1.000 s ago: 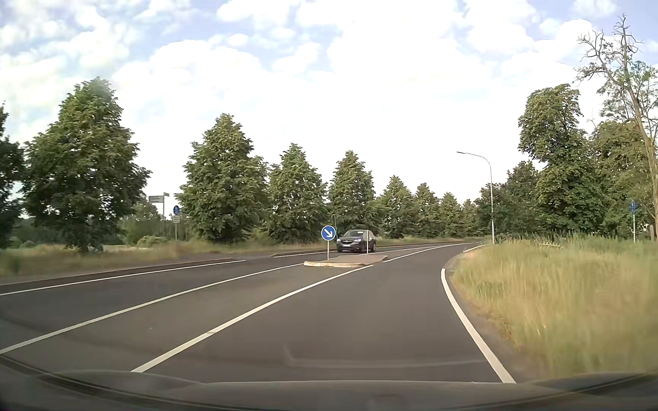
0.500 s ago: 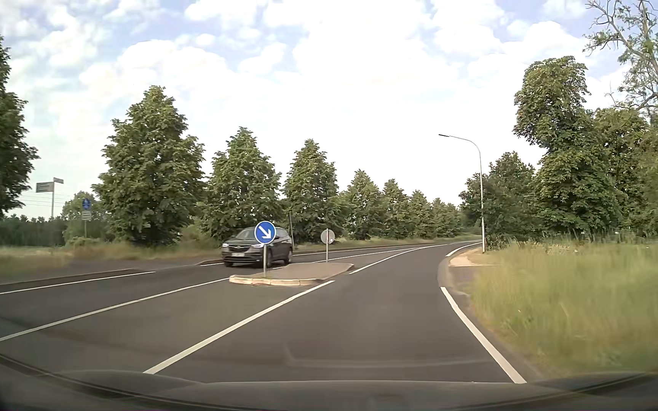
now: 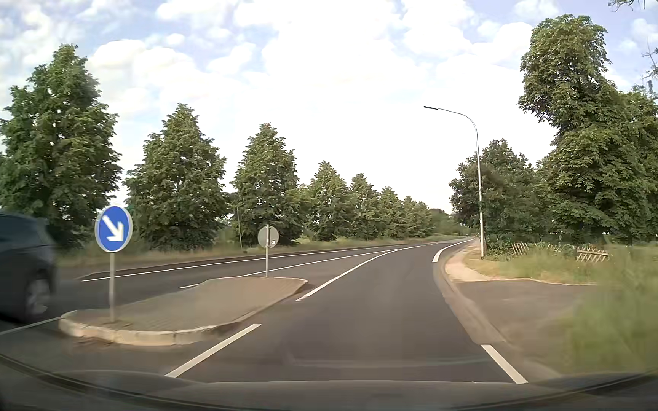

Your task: Follow the waypoints while adhering to traffic rules and regulations

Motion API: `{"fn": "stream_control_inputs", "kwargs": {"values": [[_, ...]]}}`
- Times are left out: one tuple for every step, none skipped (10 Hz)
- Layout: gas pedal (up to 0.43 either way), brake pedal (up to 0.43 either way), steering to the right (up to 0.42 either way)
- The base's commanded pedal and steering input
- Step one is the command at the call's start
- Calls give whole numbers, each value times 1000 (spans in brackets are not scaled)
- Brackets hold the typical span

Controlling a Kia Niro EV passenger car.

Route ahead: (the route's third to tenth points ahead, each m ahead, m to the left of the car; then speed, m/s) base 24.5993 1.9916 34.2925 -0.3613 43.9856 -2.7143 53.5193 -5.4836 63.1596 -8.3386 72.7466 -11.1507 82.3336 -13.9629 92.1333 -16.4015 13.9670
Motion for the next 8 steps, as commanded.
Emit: {"fn": "stream_control_inputs", "kwargs": {"values": [[59,30,48],[67,30,48],[67,30,46],[67,30,45],[67,30,44],[67,30,43],[67,30,42],[67,30,41]]}}
